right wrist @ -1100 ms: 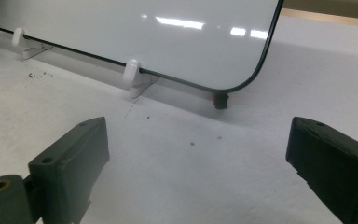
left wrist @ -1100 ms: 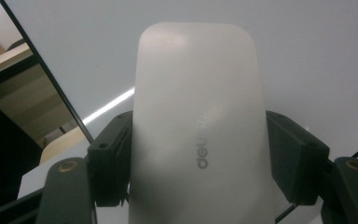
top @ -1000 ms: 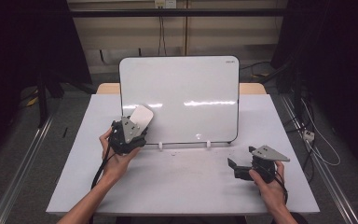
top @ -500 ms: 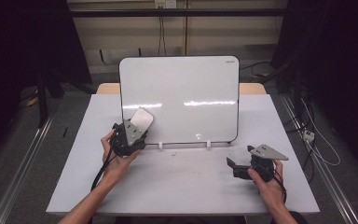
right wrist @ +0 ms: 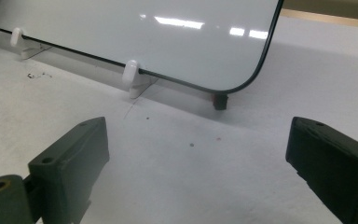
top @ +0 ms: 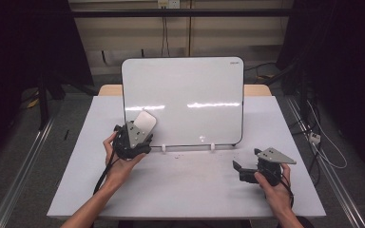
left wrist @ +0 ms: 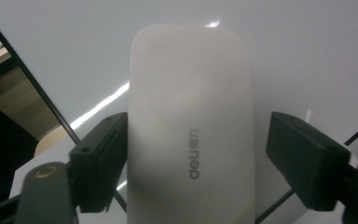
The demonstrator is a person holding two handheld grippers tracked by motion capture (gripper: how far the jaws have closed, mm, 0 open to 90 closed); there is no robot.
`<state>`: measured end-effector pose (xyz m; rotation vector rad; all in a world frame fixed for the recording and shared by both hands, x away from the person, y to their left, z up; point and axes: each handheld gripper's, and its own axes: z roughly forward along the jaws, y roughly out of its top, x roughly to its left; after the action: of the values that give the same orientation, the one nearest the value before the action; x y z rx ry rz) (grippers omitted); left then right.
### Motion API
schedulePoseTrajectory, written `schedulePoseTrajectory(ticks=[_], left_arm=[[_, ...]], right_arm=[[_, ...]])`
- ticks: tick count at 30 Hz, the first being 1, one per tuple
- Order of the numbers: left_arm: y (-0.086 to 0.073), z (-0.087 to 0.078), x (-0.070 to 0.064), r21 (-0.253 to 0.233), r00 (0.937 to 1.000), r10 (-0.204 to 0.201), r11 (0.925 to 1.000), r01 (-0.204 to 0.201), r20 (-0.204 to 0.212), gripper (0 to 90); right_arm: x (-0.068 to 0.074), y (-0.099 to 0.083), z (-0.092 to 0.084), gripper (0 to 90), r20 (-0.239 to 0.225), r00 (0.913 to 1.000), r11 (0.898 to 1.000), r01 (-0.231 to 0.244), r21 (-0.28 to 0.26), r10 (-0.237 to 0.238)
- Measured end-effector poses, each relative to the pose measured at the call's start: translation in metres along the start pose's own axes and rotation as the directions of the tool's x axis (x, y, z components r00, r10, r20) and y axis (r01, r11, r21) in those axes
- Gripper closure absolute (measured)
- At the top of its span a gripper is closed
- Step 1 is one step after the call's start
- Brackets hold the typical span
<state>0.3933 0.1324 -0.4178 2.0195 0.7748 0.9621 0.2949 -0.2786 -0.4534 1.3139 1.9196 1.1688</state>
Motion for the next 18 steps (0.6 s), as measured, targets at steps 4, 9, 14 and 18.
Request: schedulePoseTrajectory(ticks=[4, 9, 14, 18], left_arm=[[0.004, -0.002, 0.004, 0.002, 0.9979, -0.055, 0.9985, 0.055, 0.034, 13.9], [0.009, -0.007, 0.011, 0.01, 0.9932, -0.103, 0.9947, 0.102, 0.055, 11.4], [0.012, -0.013, 0.015, 0.012, 0.9845, -0.157, 0.9875, 0.157, 0.077, 8.1], [0.01, -0.016, 0.018, 0.038, 0.9725, -0.195, 0.9808, 0.191, 0.128, 5.9]], right_arm=[[0.001, 0.0, 0.0, 5.9, -0.003, 1.0, 1.0, 0.004, 0.003, -0.004], [0.0, -0.001, 0.0, 5.8, -0.005, 1.0, 1.0, 0.002, 0.003, -0.002], [0.0, -0.002, -0.004, 5.7, -0.001, 1.0, 1.0, 0.0, -0.007, 0.0], [0.0, -0.001, -0.004, 5.7, -0.001, 1.0, 1.0, 0.003, -0.008, -0.003]])
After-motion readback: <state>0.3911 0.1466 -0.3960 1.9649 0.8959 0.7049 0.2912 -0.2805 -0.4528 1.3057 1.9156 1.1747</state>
